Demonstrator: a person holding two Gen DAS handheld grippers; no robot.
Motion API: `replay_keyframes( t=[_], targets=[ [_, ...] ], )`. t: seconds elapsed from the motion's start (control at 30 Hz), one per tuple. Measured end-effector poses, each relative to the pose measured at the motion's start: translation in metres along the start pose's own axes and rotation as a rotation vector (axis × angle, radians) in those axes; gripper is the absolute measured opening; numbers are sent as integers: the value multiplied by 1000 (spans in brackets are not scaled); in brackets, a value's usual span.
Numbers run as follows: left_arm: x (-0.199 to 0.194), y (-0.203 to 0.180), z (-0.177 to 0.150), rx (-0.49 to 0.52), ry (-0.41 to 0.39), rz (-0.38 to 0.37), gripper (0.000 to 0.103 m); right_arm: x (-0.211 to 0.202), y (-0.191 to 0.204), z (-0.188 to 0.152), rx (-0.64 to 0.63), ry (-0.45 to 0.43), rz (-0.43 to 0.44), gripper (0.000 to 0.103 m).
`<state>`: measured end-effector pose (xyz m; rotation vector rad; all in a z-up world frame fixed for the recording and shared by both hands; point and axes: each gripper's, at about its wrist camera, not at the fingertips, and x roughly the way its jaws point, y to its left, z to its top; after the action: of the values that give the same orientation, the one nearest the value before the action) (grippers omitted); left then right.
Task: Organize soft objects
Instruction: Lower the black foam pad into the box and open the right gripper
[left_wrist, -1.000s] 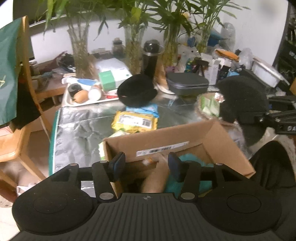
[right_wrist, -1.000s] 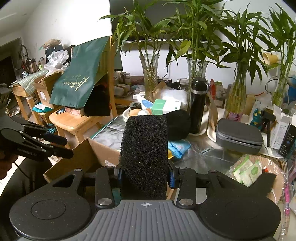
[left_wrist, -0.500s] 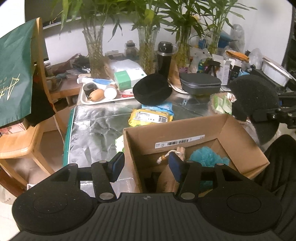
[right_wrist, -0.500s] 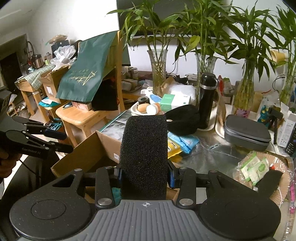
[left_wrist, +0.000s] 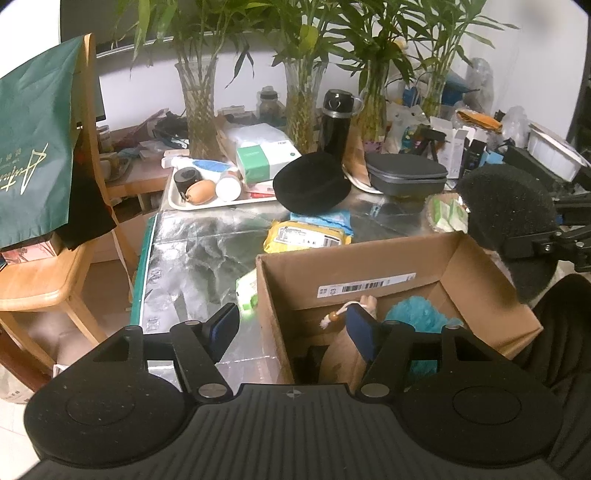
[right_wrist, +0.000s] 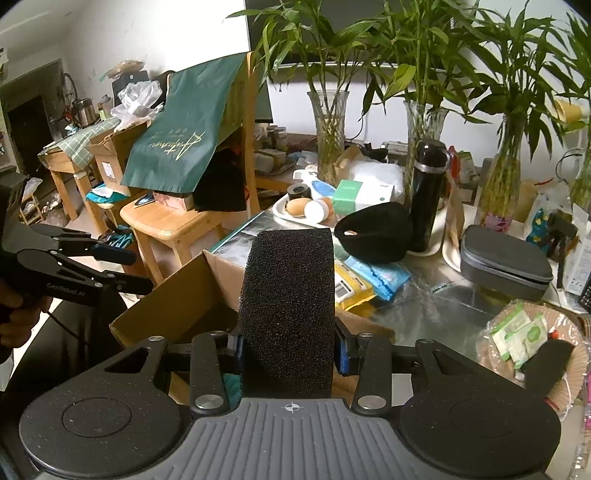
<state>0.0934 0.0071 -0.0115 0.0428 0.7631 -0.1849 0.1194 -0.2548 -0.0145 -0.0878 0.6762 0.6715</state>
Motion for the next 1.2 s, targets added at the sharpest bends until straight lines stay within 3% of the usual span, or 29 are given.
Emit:
replay_keyframes(
  t=[0.4,0.7,0.83,1.0,1.2],
  targets=[
    [-1,6,-4,-22,3,-24,64,23,14,0,-23,59,68,46],
    [-5,15,-12,-22,12,-31,64,64,53,17,-97,101,163,47],
    [-4,21,-14,-37,21,-26,63,75,64,21,-111,97,201,63],
    [-5,24,-14,-47,22,-30,63,77,60,17,-111,103,193,67],
    [-2,23,-12,-39,19,-28,63,66,53,11,-128,96,162,78]
  ],
)
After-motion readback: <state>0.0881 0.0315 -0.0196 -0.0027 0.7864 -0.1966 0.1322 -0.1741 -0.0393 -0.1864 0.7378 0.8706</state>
